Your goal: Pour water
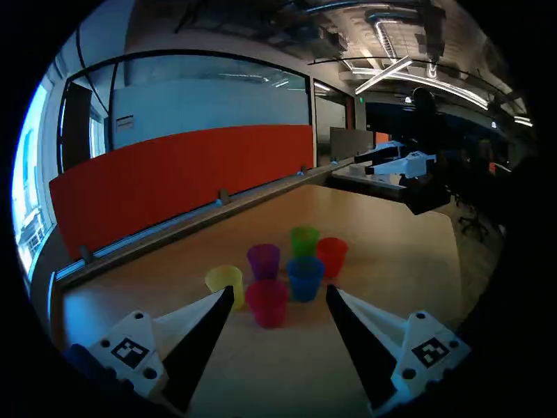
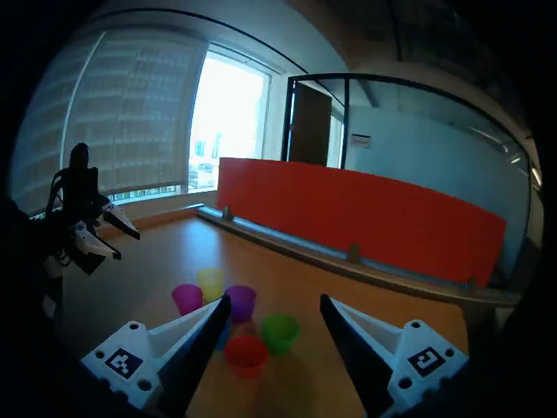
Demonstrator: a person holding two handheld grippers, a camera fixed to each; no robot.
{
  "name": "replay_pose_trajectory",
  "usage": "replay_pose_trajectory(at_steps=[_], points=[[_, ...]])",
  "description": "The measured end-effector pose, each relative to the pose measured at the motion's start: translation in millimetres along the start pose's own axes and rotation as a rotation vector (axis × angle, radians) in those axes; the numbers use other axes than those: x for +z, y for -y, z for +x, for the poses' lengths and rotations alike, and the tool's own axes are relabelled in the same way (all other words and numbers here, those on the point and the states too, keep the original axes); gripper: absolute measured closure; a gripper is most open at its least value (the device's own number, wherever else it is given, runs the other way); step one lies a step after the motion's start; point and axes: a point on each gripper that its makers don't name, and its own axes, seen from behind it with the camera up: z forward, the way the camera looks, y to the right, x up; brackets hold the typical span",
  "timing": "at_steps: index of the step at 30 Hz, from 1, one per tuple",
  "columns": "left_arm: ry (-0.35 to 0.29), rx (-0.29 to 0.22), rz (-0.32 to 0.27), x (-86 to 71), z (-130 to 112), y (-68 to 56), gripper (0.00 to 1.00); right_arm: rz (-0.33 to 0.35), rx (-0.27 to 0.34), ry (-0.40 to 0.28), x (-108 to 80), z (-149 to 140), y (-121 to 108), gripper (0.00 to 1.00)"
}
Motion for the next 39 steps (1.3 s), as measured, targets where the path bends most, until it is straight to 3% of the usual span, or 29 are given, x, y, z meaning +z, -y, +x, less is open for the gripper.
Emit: replay_pose_trajectory(at_steps=[17,39], points=[[0.131,0.054,-0.115,36.3,-11.8,-2.5,0.01,0.002,-0.024,0.048,8.3,-15.2,-6.0,0.01],[0.218,0.101,-0.23,96.0,-16.7,-14.3,0.01,0.058,-0.027,0.109,39.5,-23.3,-6.2,0.01]])
